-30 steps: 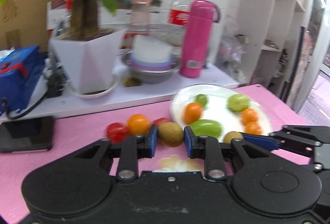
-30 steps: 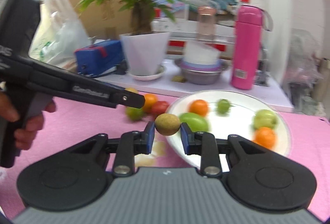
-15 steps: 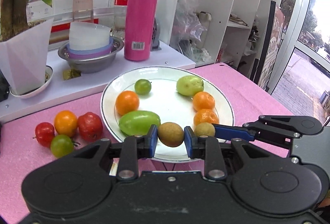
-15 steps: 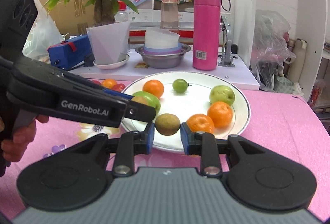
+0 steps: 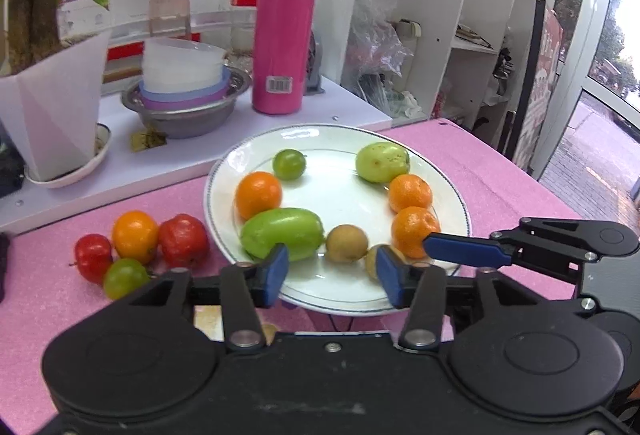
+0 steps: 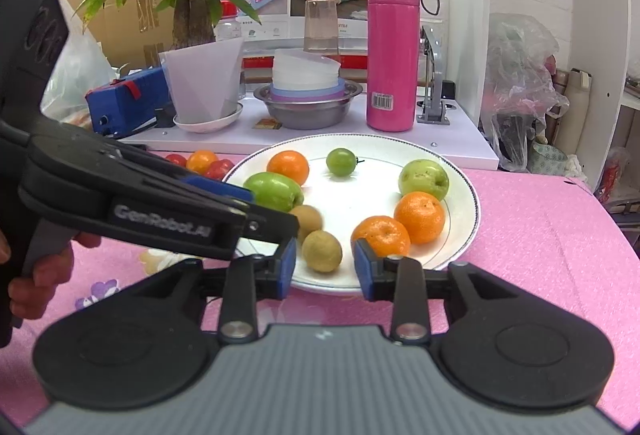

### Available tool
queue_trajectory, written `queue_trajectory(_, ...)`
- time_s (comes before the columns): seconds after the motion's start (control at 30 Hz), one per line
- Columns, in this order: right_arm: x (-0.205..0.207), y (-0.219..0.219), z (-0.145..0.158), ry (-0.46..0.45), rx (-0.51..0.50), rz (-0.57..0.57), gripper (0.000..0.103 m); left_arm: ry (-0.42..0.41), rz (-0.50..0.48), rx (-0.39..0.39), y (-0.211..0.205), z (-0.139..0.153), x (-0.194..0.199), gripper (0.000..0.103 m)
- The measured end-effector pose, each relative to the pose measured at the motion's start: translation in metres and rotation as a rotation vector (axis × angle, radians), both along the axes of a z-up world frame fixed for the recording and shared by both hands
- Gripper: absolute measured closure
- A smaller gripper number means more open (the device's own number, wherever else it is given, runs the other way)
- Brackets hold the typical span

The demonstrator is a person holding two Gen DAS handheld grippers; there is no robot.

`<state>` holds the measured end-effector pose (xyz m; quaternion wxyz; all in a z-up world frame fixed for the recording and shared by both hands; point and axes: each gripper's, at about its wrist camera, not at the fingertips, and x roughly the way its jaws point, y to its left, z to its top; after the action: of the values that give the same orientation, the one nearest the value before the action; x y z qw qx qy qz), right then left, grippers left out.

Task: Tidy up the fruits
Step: 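Lower the left tool's kiwi onto the plate while the right tool releases its kiwi there, then grasp the small green tomato with the left tool while the right tool moves toward the red apple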

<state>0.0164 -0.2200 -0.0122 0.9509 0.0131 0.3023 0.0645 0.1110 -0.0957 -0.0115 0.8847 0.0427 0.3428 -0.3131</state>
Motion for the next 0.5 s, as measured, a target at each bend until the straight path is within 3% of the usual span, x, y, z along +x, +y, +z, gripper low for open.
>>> queue_trajectory(0.03, -0.001, 0.000, 0.000, -0.002, -0.001, -0.002, 0.067, -0.005, 0.011, -0.008, 0.004, 0.002, -0.002, 0.035)
queue_trajectory(0.17, -0.004, 0.001, 0.002, -0.016, 0.017, 0.011, 0.049, -0.019, 0.052, -0.036, 0.019, 0.009, -0.009, 0.025)
queue_trajectory(0.33, -0.008, 0.010, 0.006, -0.043, -0.001, 0.048, 0.029, -0.038, 0.131, -0.032, 0.038, 0.011, -0.018, 0.001)
queue_trajectory(0.4, -0.009, 0.013, 0.007, -0.048, 0.003, 0.063, 0.018, -0.045, 0.163, -0.026, 0.045, 0.011, -0.021, 0.000)
queue_trajectory(0.5, -0.009, 0.017, 0.008, -0.048, 0.007, 0.082, 0.014, -0.034, 0.200, -0.023, 0.057, 0.008, -0.023, 0.000)
